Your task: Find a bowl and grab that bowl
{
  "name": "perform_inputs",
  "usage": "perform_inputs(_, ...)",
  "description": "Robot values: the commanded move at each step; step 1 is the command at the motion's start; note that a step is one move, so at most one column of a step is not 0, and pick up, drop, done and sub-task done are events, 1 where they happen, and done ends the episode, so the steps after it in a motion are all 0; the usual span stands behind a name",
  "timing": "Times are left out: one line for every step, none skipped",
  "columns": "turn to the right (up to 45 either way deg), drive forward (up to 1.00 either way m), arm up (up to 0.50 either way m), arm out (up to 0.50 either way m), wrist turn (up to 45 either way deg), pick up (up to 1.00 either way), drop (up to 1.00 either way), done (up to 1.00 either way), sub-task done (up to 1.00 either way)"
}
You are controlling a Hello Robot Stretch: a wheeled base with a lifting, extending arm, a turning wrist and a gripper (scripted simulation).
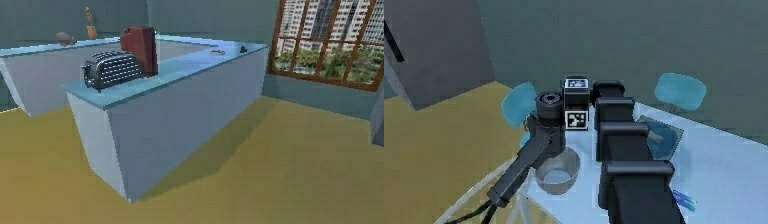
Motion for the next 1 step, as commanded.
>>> perform_inputs(0.0, 0.0, 0.0, 0.0, 45.0, 0.0, 0.0, 0.0, 0.0)
